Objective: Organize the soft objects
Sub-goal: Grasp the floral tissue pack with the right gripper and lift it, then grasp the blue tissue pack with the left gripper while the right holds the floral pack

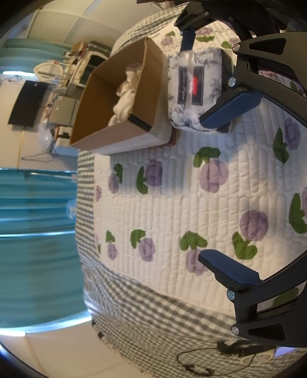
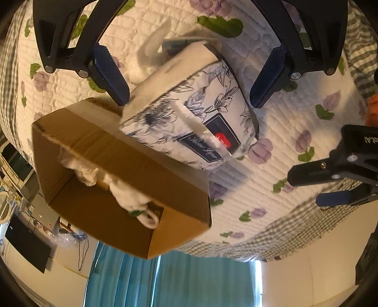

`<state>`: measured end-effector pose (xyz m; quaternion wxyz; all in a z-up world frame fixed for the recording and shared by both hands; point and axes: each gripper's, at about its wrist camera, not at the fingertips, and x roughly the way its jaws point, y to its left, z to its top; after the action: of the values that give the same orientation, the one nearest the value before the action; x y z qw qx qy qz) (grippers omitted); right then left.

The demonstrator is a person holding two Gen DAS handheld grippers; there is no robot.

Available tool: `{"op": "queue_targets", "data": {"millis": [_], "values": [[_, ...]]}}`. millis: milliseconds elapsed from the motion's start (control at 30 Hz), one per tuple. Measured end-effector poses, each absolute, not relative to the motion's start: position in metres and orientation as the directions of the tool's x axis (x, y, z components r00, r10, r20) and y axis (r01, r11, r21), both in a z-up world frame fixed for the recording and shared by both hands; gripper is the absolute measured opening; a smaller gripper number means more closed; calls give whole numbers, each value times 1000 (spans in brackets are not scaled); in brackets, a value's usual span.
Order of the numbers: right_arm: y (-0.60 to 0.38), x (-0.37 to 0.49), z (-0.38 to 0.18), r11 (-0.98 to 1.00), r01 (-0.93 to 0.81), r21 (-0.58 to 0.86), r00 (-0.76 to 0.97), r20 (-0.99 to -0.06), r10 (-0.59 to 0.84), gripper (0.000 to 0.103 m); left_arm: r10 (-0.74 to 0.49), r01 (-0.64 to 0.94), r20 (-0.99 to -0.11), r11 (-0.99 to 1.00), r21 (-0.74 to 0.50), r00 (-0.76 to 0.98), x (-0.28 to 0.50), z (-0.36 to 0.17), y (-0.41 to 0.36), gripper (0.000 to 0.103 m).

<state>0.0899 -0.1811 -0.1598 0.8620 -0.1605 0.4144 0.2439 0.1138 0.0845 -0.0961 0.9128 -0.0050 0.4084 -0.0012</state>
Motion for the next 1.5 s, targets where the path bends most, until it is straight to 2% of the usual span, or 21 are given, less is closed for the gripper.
{"op": "queue_targets", "data": {"millis": [100, 167, 300, 367, 433, 533, 767, 967, 1133, 1500], "values": [[-180, 92, -166, 838, -542, -70, 539, -794, 282, 92, -13, -2, -751, 1000, -19, 660, 115, -100, 88, 103], [-180, 92, -165, 842, -535, -68, 542, -792, 280, 80, -20, -2, -752, 1000, -28, 659, 114, -101, 90, 103], [-179, 88, -160, 843, -531, -83, 554, -787, 271, 68, -23, 0, -746, 1000, -30, 665, 108, -96, 91, 103], [-180, 84, -153, 846, -527, -86, 566, -778, 273, 55, -20, -2, -741, 1000, -28, 671, 104, -91, 92, 103], [-182, 79, -145, 849, -523, -77, 582, -760, 290, 48, -13, -5, -736, 1000, -22, 677, 101, -85, 93, 103], [-187, 70, -127, 854, -515, -75, 612, -730, 304, 43, -1, -13, -725, 1000, -15, 689, 94, -74, 94, 103], [-224, 43, -75, 885, -462, -59, 696, -642, 320, 41, -5, 5, -690, 1000, -2, 724, 73, -46, 79, 103], [-272, 23, -49, 922, -381, -66, 757, -594, 271, 41, -55, 72, -691, 997, -5, 721, 64, -45, 45, 103], [-321, 21, -58, 953, -300, -40, 769, -602, 217, 41, -103, 150, -728, 989, 1, 678, 69, -65, 6, 103], [-378, 43, -113, 977, -213, 29, 732, -657, 180, 41, -144, 275, -811, 961, 22, 568, 100, -123, -49, 102]]}}
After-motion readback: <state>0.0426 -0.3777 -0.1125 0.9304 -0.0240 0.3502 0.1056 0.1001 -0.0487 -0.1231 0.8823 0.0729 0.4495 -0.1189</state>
